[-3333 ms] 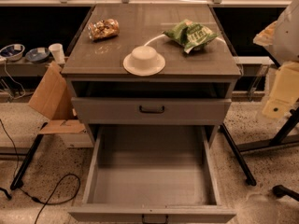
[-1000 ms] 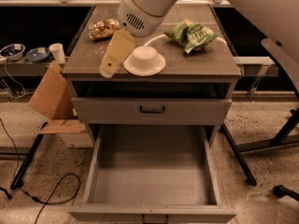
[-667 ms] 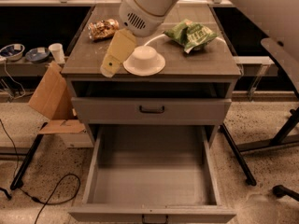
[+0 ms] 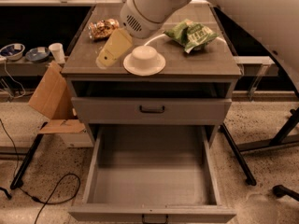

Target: Place orange can into middle drawer

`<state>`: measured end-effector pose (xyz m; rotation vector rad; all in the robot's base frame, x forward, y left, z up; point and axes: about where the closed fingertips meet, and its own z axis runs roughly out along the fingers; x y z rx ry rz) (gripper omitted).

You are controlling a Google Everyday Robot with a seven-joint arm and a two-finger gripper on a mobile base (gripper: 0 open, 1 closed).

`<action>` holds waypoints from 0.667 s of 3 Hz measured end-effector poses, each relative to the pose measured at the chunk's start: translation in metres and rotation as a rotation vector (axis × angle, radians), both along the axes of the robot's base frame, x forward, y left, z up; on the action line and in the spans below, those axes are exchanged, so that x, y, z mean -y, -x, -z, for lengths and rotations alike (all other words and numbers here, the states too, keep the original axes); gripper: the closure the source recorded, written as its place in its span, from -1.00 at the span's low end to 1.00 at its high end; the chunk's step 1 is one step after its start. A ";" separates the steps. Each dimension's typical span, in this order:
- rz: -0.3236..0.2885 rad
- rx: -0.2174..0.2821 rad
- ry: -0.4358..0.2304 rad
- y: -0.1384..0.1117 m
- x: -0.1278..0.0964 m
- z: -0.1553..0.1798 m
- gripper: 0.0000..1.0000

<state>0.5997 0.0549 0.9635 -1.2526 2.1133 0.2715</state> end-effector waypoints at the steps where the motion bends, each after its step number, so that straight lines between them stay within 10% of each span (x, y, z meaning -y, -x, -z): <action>1: 0.096 -0.006 -0.072 -0.033 -0.010 0.006 -1.00; 2: 0.150 -0.021 -0.144 -0.071 -0.025 0.017 -1.00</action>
Offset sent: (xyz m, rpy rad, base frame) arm 0.1211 0.0412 -0.0330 0.2344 0.0433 -0.2218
